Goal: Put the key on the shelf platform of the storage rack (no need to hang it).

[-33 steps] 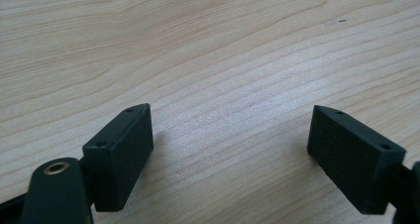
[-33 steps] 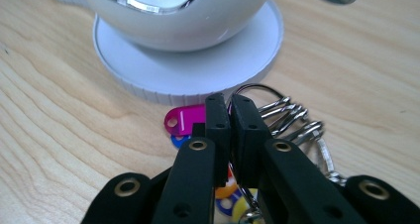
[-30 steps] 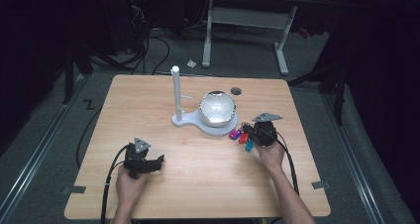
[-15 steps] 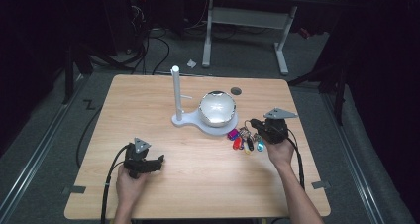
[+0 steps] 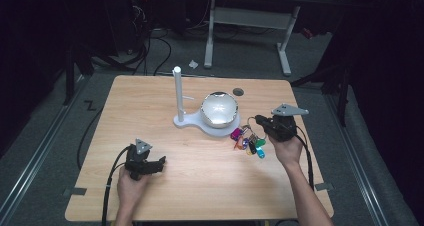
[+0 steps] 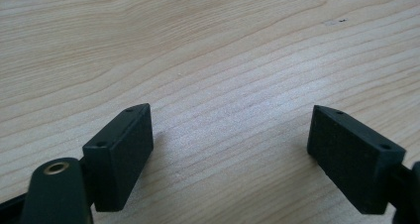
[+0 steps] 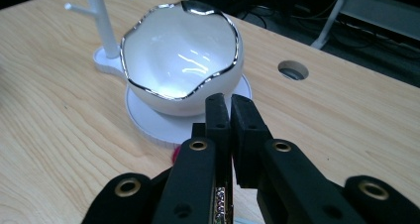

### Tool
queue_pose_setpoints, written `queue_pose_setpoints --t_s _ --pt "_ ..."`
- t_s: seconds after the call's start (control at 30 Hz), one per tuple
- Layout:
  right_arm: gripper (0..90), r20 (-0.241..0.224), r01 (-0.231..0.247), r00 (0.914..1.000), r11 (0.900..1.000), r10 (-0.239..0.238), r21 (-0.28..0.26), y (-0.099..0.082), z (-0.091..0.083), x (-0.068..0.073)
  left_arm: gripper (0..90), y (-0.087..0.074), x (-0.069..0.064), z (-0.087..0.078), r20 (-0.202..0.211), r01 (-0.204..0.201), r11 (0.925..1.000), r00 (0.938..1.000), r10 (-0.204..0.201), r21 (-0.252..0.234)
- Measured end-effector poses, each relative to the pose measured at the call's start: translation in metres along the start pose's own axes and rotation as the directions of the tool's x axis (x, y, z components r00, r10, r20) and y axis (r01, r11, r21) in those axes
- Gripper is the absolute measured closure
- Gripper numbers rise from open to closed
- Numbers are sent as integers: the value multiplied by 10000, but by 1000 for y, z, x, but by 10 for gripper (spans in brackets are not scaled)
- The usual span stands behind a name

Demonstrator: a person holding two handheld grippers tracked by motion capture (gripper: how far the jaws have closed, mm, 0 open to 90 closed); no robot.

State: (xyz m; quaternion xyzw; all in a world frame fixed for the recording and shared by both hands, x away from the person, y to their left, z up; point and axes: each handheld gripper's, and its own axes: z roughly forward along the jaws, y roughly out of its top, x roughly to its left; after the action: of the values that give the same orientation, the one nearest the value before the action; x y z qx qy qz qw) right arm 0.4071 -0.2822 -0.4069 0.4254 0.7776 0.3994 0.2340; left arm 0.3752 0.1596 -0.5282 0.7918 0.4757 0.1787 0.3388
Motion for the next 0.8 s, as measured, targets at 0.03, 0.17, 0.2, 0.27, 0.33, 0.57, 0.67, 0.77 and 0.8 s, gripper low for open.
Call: queue_pose_setpoints --t_s 0.03,0.17,0.2,0.27,0.33,0.57,0.67,0.77,0.8 --pt "877 -116 -10 9999 9999 8 -129 4 -4 0 184 0 0 0 2 3 10000 10000 -3 -2" --pt "877 -151 252 9996 9995 -255 -199 12 -11 2 184 0 0 0 4 8 10000 10000 -8 -5" --pt "877 -151 252 9996 9995 -255 -199 12 -11 2 184 0 0 0 4 8 10000 10000 -8 -5" --pt "877 -142 372 9992 9990 -376 -235 17 -15 3 184 0 0 0 3 8 10000 10000 -8 -3" --pt "877 -148 404 9991 9987 -408 -312 21 -18 3 184 0 0 0 3 6 10000 10000 -6 -3" --pt "877 -298 494 9982 9969 -513 -606 34 -28 2 184 0 0 0 4 3 10000 10000 -3 -3" --pt "877 -336 531 9979 9964 -554 -662 40 -31 3 184 0 0 0 4 9 10000 10000 -9 -3" --pt "877 -455 484 9976 9961 -518 -732 45 -33 3 184 0 0 0 4 7 10000 10000 -7 -5" --pt "877 -474 512 9974 9959 -549 -750 48 -34 2 184 0 0 0 6 5 10000 10000 -5 -3"
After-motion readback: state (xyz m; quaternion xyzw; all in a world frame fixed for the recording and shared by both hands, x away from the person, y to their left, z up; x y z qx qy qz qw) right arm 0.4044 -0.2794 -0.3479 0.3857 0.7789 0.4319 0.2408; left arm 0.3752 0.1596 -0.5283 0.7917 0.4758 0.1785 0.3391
